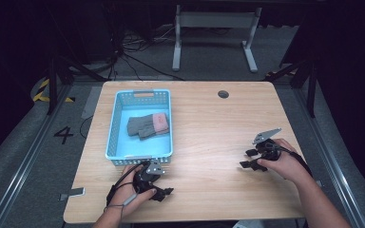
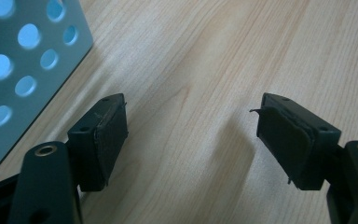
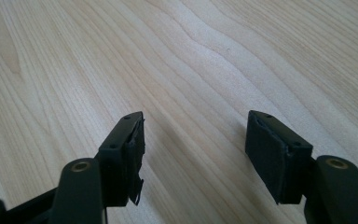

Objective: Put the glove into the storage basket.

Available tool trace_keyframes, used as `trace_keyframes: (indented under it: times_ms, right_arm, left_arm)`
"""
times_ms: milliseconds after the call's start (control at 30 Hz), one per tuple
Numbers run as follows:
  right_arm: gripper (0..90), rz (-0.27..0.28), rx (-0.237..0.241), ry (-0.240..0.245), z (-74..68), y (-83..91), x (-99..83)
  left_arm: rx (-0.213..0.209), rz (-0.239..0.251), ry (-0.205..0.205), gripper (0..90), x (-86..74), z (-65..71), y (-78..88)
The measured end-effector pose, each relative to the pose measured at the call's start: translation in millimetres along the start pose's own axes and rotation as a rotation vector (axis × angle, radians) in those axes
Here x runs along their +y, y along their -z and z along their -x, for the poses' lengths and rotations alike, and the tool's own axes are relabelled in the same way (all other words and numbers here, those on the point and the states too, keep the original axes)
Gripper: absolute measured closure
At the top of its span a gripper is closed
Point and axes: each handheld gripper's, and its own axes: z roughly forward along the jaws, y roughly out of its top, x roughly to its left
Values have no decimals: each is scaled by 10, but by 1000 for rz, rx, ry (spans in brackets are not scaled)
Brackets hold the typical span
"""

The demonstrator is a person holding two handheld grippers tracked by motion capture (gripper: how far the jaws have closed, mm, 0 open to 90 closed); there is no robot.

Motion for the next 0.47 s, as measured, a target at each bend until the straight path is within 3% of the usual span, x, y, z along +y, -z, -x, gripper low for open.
trace_keyframes:
  times_ms: [467]
  right_arm:
    - [390, 14, 0, 0, -5, 28, 7]
  left_arm:
    - [-9, 7, 0, 245, 13, 10, 12]
